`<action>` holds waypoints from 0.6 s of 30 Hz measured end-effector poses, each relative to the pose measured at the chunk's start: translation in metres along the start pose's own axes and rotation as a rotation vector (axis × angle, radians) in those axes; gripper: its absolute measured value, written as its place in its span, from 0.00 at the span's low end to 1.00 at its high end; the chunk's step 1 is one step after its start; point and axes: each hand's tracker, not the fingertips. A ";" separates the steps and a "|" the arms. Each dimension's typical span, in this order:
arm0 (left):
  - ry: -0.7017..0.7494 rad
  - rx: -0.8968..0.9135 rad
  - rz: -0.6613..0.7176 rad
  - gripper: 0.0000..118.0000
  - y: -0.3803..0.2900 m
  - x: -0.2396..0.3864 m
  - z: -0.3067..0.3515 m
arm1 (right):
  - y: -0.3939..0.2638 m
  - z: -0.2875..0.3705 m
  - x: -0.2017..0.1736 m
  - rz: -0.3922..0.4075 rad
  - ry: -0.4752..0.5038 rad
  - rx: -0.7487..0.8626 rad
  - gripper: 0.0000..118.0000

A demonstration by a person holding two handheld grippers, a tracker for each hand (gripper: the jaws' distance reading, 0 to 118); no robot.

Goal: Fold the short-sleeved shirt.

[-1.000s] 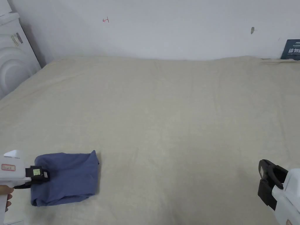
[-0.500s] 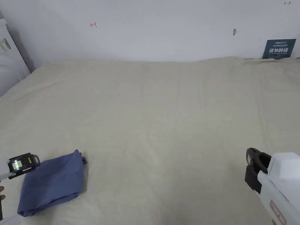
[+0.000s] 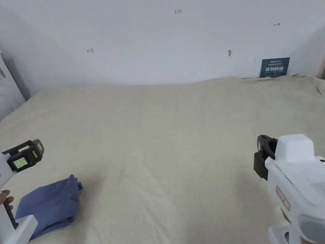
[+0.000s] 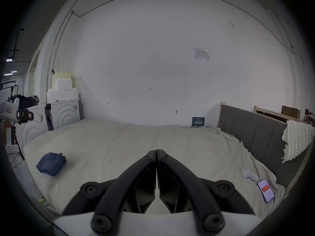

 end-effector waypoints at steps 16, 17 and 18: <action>-0.085 0.306 -0.120 0.46 -0.048 0.129 0.059 | 0.002 0.022 0.024 -0.002 -0.052 0.063 0.00; -0.076 0.315 -0.149 0.32 -0.053 0.138 0.062 | 0.000 0.023 0.025 -0.004 -0.053 0.065 0.00; -0.078 0.318 -0.161 0.18 -0.057 0.143 0.062 | -0.002 0.024 0.025 -0.005 -0.054 0.068 0.00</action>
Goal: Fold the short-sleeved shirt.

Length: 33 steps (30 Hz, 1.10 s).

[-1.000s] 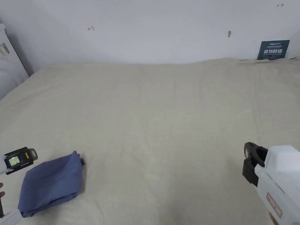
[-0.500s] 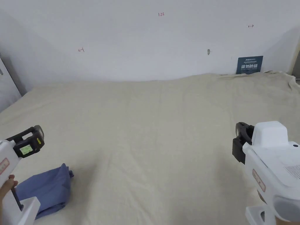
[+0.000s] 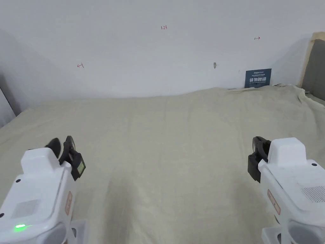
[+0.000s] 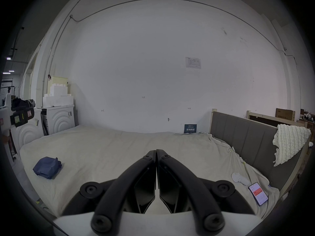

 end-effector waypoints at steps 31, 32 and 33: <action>-0.174 -0.020 -0.102 0.00 -0.051 0.068 0.012 | -0.013 0.016 -0.010 0.033 -0.067 0.050 0.00; -0.175 -0.021 -0.099 0.00 -0.051 0.068 0.012 | -0.013 0.016 -0.010 0.034 -0.066 0.050 0.00; -0.175 -0.022 -0.096 0.00 -0.051 0.068 0.012 | -0.013 0.016 -0.010 0.035 -0.067 0.049 0.00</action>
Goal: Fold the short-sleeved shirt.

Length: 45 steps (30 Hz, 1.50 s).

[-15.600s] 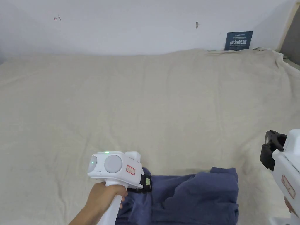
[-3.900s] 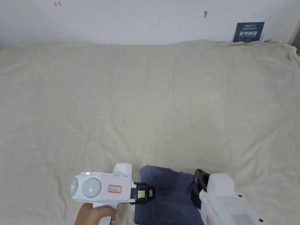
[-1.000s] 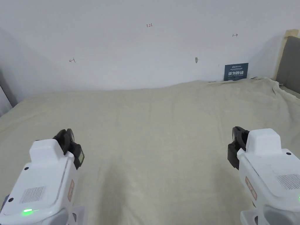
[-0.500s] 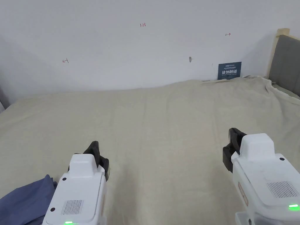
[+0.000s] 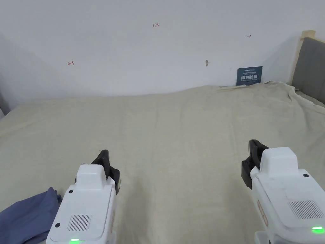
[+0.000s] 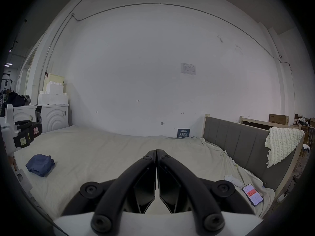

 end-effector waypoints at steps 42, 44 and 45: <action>0.007 -0.053 0.119 0.93 -0.003 -0.015 -0.011 | -0.001 -0.001 0.003 -0.018 -0.005 -0.002 0.99; 0.008 -0.046 0.121 0.96 -0.004 -0.017 -0.010 | -0.001 0.002 0.003 -0.024 -0.007 0.018 0.99; 0.009 -0.042 0.121 1.00 -0.004 -0.017 -0.010 | 0.000 0.001 0.004 -0.023 -0.007 0.017 0.99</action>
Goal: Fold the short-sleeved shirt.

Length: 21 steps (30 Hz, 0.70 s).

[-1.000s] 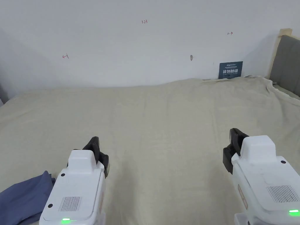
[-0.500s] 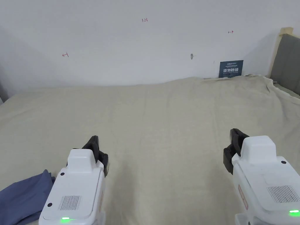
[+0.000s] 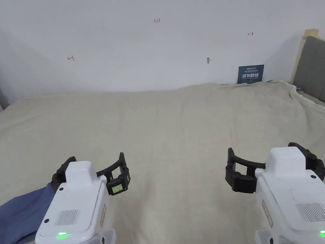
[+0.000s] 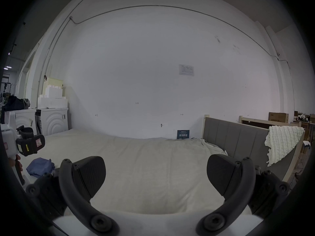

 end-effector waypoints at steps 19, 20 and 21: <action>-0.002 0.023 -0.016 1.00 0.003 0.000 0.001 | 0.001 -0.002 -0.001 0.000 0.006 -0.006 0.99; -0.003 0.022 -0.017 1.00 0.002 0.000 0.001 | 0.001 -0.002 -0.001 0.000 0.005 -0.007 0.99; -0.004 0.021 -0.018 1.00 0.002 0.001 0.001 | 0.001 -0.002 -0.002 -0.002 0.005 -0.006 0.99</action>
